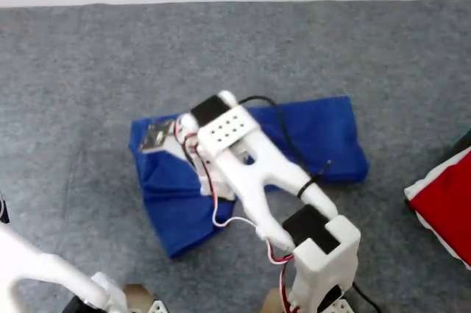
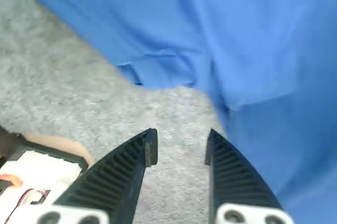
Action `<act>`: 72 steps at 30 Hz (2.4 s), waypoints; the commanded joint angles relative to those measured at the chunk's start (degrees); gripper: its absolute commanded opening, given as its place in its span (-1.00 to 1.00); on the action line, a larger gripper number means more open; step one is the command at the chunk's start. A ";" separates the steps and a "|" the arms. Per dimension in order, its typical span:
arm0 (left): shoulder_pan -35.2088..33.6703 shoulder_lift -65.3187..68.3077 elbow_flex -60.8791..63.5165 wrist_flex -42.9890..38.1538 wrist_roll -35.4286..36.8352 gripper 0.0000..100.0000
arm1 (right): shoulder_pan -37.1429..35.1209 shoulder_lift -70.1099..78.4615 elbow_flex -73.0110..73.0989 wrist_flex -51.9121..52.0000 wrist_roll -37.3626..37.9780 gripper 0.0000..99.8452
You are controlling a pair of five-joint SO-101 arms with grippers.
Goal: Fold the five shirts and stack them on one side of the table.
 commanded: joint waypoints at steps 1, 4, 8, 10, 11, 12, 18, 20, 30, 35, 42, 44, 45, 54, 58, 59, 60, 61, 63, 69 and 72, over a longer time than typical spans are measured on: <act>0.09 -1.32 -0.22 -0.97 0.00 -0.83 | -2.07 -5.14 2.37 -1.01 0.70 -0.59; 0.00 -1.32 -0.22 -0.97 -0.09 -0.83 | -3.74 -9.36 8.79 -5.41 2.99 -0.57; 0.00 -1.32 -0.22 -0.97 -0.09 -0.83 | -6.20 -18.07 20.48 -11.74 3.52 -0.58; 0.00 -1.32 -0.22 -0.97 -0.09 -0.83 | -6.64 -22.20 25.85 -15.60 3.60 -0.58; 0.00 -1.32 -0.22 -0.97 -0.09 -0.83 | -6.90 -23.87 28.13 -17.27 4.40 -0.58; 0.09 -1.32 -0.22 -0.97 -0.09 -0.83 | -7.34 -25.27 30.42 -18.77 5.63 -0.58; 0.26 -1.23 -0.22 -2.64 -0.09 -0.83 | -9.36 -29.93 39.12 -24.04 10.46 -0.55; 0.35 -1.23 -0.13 -2.64 -0.09 -0.83 | -9.36 -30.02 40.79 -26.42 11.69 -0.49; -0.09 -1.67 4.97 -2.64 -0.09 -0.83 | -10.42 -29.93 48.09 -38.55 16.18 -0.47; -0.09 -1.67 4.88 -2.64 0.00 -0.83 | -10.42 -28.53 48.09 -39.96 16.53 -0.47; -0.09 -1.67 5.05 -2.46 2.37 -0.83 | -10.33 -23.78 47.82 -39.96 19.34 -0.47; -0.09 -1.67 5.05 -2.55 2.37 -0.83 | -10.33 -23.60 47.82 -39.96 19.34 -0.47; 0.00 -1.67 5.05 -2.55 2.37 -0.83 | -10.33 -23.52 47.82 -39.96 19.34 -0.47; 0.00 -1.67 5.05 -2.37 2.46 -0.83 | -10.33 -23.34 47.91 -43.21 19.43 -0.71; 0.00 -1.67 5.14 -2.37 2.46 -0.83 | -10.33 -23.34 48.09 -43.21 19.43 -0.73; 0.00 -1.67 5.14 -2.37 2.46 -0.83 | -10.33 -23.25 48.18 -43.21 19.43 -0.73; 0.00 -1.67 5.14 -2.37 2.46 -0.83 | -10.33 -23.25 48.18 -43.21 19.43 -0.73; 0.00 -1.67 5.14 -2.37 2.46 -0.83 | -10.33 -22.99 48.18 -43.21 19.43 -0.73; 0.00 -1.67 5.14 -2.37 2.46 -0.83 | -10.33 -21.49 48.00 -43.21 19.43 -0.73; 0.00 -1.67 5.14 -2.29 2.46 -0.83 | -10.33 -18.59 47.82 -43.21 19.43 -0.73; 0.00 -1.67 5.14 -2.37 2.46 -0.83 | -10.33 -18.15 47.38 -43.21 19.43 -0.74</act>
